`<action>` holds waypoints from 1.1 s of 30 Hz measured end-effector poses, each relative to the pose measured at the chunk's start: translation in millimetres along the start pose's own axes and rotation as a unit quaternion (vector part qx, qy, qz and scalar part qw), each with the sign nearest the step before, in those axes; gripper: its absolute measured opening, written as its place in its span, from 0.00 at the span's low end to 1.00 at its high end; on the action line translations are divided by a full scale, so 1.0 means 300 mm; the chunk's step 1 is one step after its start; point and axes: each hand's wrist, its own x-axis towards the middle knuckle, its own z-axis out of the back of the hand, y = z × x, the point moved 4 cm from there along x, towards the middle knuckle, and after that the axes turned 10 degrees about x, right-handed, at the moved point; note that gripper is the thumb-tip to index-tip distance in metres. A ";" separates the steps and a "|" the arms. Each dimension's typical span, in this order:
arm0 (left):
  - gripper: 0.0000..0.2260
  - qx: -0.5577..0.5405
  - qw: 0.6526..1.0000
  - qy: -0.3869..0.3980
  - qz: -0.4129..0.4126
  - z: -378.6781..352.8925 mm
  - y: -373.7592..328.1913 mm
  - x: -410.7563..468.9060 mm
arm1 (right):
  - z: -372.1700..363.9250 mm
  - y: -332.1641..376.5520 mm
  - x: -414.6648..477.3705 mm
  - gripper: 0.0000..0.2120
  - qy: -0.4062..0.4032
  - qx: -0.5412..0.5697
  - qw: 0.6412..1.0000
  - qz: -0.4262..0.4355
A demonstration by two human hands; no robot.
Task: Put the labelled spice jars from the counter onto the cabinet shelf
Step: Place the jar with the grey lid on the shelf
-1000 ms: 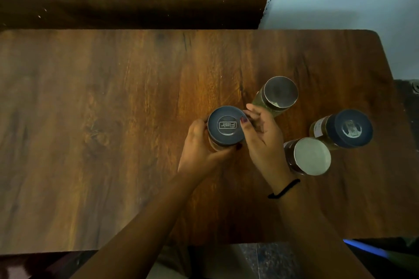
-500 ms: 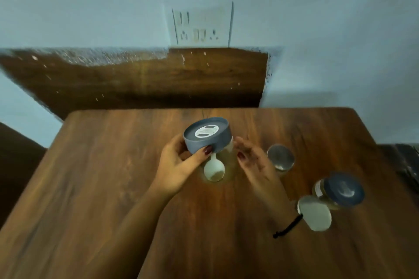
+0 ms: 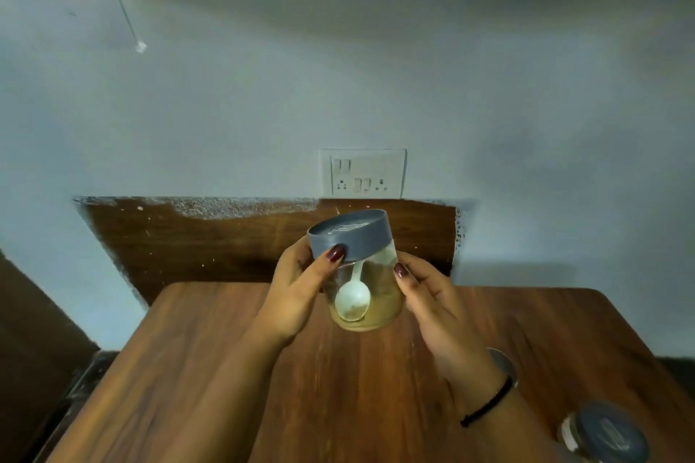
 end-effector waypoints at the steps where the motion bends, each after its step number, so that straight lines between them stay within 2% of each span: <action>1: 0.24 -0.004 1.000 -0.003 -0.008 0.011 -0.021 0.009 | -0.021 0.018 0.012 0.13 0.006 0.004 1.000 0.000; 3: 0.30 -0.003 1.000 -0.008 -0.018 0.033 -0.056 0.027 | -0.059 0.049 0.032 0.17 0.017 0.018 1.000 0.000; 6: 0.28 0.000 0.999 -0.008 -0.033 0.060 -0.098 0.055 | -0.092 0.076 0.056 0.24 0.024 0.036 0.999 0.014; 13: 0.29 -0.012 0.999 -0.037 -0.003 0.080 -0.163 0.109 | -0.131 0.152 0.121 0.29 -0.020 0.067 0.997 0.038; 16: 0.32 -0.104 0.992 -0.057 0.046 0.089 -0.147 0.108 | -0.140 0.181 0.143 0.26 -0.021 0.098 0.994 0.040; 18: 0.29 -0.106 0.991 -0.058 0.051 0.086 -0.132 0.101 | -0.159 0.202 0.148 0.21 -0.011 0.149 0.988 0.035; 20: 0.26 -0.092 0.994 -0.030 0.052 0.069 -0.118 0.093 | -0.181 0.216 0.152 0.20 0.000 0.198 0.980 0.034; 23: 0.30 -0.118 0.991 0.012 0.069 0.050 -0.112 0.094 | -0.202 0.223 0.162 0.21 -0.005 0.223 0.974 0.048; 26: 0.33 -0.164 0.983 0.026 0.077 0.034 -0.130 0.104 | -0.214 0.216 0.179 0.19 -0.034 0.185 0.980 0.069; 29: 0.33 -0.216 0.973 0.025 0.074 0.024 -0.144 0.115 | -0.209 0.223 0.196 0.15 -0.090 0.080 0.985 0.124; 33: 0.32 -0.248 0.967 0.000 0.059 0.023 -0.167 0.115 | -0.194 0.258 0.212 0.11 -0.135 -0.045 0.970 0.198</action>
